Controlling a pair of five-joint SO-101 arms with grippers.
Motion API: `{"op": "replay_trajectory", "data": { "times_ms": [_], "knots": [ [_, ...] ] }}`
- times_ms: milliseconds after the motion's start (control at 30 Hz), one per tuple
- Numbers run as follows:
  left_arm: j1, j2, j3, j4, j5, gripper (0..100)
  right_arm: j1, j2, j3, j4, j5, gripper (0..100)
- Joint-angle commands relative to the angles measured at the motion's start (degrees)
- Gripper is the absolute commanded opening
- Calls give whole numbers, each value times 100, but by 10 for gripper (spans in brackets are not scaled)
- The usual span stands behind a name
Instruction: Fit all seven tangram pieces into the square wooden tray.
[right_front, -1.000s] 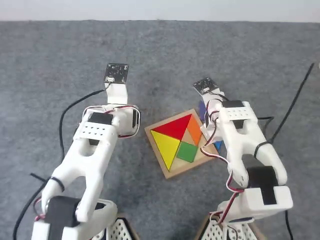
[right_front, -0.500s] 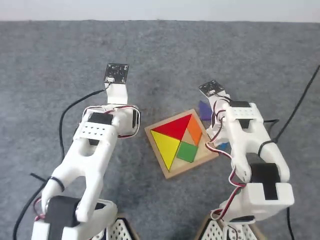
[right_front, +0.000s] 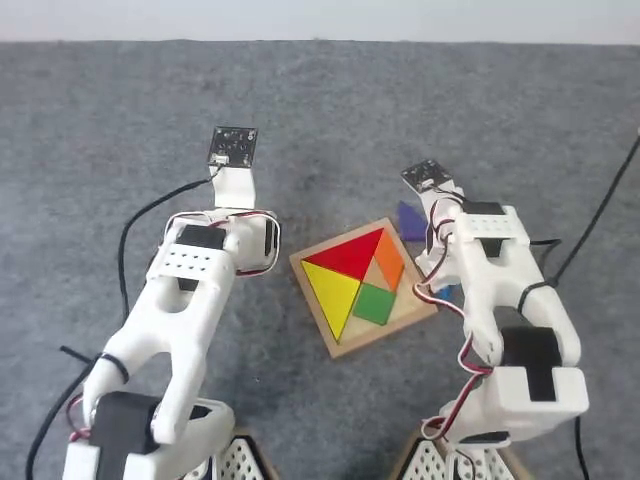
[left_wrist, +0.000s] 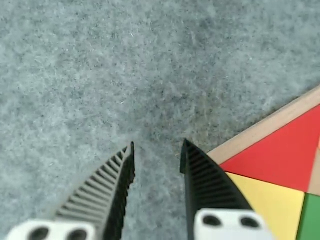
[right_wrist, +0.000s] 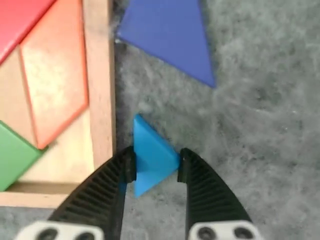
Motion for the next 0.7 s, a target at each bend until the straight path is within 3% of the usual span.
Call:
{"op": "replay_trajectory", "data": {
  "times_ms": [0, 300, 500, 667],
  "knots": [
    [-44, -26, -198, -123, 18, 152, -127, -1095, -149, 374, 105, 57],
    [-536, -26, -338, -123, 18, 152, -1640, -1974, -782, 1684, 1204, 40],
    [-993, -70, -391, -149, 62, 152, -2651, -1516, -633, 1675, 2567, 40],
    [-1934, -70, -901, 88, 281, 152, -3002, -1174, -396, 1218, 2760, 40]
  ]
}}
